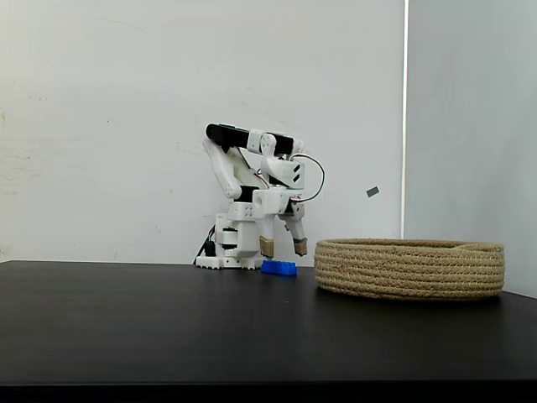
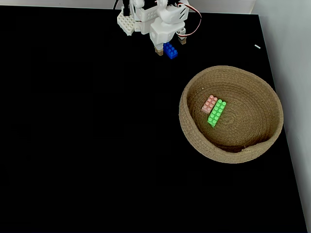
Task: Place the lego blocks in the tray
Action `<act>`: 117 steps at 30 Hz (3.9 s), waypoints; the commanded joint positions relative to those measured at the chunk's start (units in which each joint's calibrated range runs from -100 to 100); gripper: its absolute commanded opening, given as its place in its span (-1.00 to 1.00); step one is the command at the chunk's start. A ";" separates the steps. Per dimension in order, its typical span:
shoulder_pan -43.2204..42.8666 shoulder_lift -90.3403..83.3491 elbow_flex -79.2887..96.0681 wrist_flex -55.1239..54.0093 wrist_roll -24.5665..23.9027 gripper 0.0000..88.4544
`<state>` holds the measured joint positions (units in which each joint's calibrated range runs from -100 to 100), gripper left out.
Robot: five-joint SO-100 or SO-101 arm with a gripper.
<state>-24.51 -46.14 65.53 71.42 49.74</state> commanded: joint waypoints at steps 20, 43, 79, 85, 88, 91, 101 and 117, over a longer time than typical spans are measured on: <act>-0.80 -2.10 7.20 -5.15 -1.81 -0.42; -5.00 -2.18 10.94 -10.07 -5.71 -1.00; -2.53 40.38 -61.75 -14.90 -18.61 -0.62; -2.12 41.93 -64.48 -14.98 -19.29 -0.17; -0.80 39.52 -62.84 -14.98 -19.44 -0.16; 1.84 34.27 -58.83 -15.23 -20.07 -0.26; 20.31 9.51 -32.02 -18.65 -16.61 -1.00; 28.30 -32.54 28.81 -33.64 -3.96 -1.00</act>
<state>4.64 -68.96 86.92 38.94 44.32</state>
